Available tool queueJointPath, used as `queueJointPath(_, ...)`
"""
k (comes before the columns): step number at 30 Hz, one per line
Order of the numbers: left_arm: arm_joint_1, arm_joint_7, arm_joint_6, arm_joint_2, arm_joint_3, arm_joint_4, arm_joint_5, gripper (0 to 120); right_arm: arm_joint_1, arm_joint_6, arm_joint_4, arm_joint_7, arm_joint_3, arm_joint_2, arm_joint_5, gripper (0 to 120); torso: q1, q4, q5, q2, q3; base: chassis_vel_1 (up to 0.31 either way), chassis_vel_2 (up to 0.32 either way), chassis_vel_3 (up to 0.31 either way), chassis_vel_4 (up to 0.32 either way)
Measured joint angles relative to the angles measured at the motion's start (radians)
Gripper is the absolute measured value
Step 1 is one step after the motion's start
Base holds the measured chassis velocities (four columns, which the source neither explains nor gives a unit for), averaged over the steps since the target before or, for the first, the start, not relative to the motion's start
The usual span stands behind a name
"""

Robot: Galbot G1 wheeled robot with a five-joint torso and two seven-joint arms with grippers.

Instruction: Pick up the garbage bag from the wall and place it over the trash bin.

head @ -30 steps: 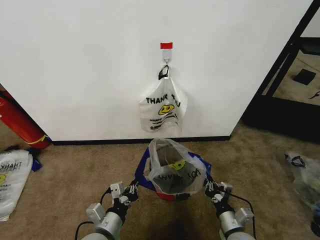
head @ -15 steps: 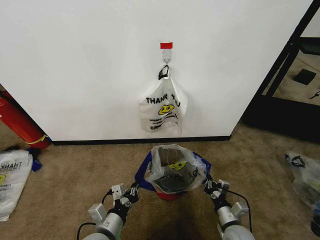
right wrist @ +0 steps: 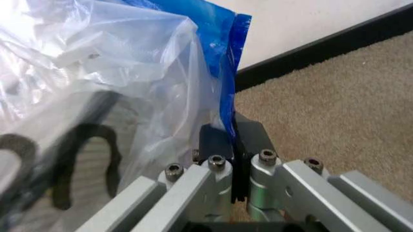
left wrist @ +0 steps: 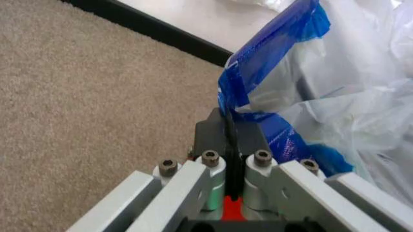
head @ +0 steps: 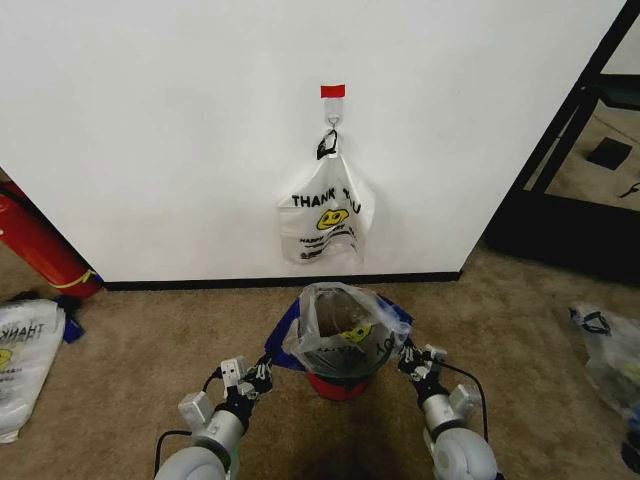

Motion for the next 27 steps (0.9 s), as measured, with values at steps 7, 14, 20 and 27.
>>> queueJointPath(7, -0.033, 0.002, 0.002, -0.003, 0.001, 0.036, -0.007, 0, 0.032, -0.016, -0.021, 0.0, -0.01, -0.003, -0.001, 0, 0.0, -0.0001, 0.0, 0.0, 0.0, 0.0, 0.0, 0.0, 0.0)
queueJointPath(14, -0.043, 0.018, 0.002, 0.002, 0.002, 0.058, -0.01, 0, 0.06, -0.03, -0.06, -0.008, -0.015, -0.016, -0.02, 0, 0.0, 0.0, 0.0001, 0.0, 0.0, 0.0, 0.0, 0.0, 0.0)
queueJointPath(20, -0.019, 0.047, 0.002, 0.021, 0.005, 0.054, 0.007, 0, 0.045, -0.026, -0.056, -0.032, -0.011, -0.044, -0.03, 0, 0.0, 0.0, 0.0001, 0.0, 0.0, 0.0, 0.0, 0.0, 0.0)
queueJointPath(27, 0.005, 0.062, 0.005, 0.022, 0.008, 0.027, 0.05, 3, 0.003, 0.001, -0.028, -0.066, 0.002, -0.06, -0.069, 4, 0.0, 0.0, 0.0001, 0.0, 0.0, 0.0, 0.0, 0.0, 0.0)
